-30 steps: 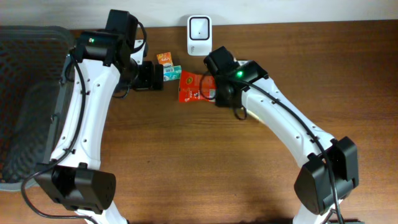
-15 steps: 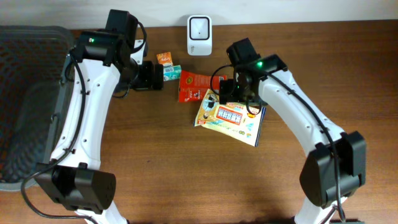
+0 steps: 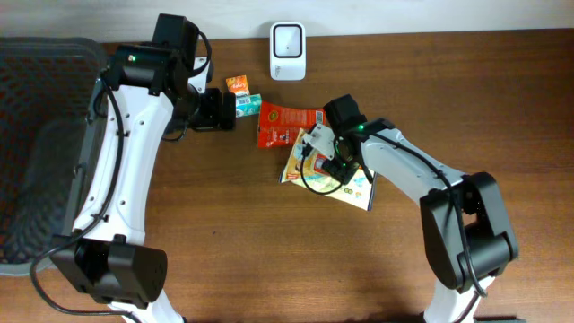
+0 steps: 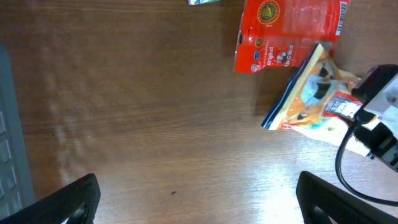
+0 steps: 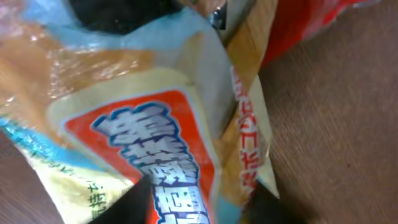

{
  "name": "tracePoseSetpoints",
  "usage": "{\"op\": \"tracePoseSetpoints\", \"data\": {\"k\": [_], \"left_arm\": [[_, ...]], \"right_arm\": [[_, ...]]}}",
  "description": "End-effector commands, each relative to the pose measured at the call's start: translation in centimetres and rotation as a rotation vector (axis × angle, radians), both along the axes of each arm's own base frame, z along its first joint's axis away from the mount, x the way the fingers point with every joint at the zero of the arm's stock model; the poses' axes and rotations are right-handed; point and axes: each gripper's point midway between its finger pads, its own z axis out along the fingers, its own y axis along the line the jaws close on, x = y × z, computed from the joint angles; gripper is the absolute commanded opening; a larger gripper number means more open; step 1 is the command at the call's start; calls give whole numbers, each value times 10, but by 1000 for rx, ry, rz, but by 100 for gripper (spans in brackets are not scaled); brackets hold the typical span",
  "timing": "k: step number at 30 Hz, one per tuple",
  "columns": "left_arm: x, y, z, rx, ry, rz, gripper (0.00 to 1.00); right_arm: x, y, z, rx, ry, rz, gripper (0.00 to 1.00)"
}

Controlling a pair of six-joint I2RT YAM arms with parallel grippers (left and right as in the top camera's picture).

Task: Scan the item barcode
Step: 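Lift the yellow bag with the right gripper up to the scanner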

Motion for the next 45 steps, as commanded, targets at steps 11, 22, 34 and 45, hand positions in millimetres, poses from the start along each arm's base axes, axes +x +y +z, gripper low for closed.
{"op": "tracePoseSetpoints", "data": {"k": [11, 22, 34, 45], "left_arm": [[-1, 0, 0, 2, -1, 4, 99], [-1, 0, 0, 2, -1, 4, 99], [0, 0, 0, 2, -2, 4, 99], [-1, 0, 0, 2, -1, 4, 99]], "right_arm": [[50, 10, 71, 189, -152, -504, 4], [26, 27, 14, 132, 0, -165, 97], [24, 24, -16, 124, 62, -288, 4], [102, 56, 168, 554, -343, -523, 4]]}}
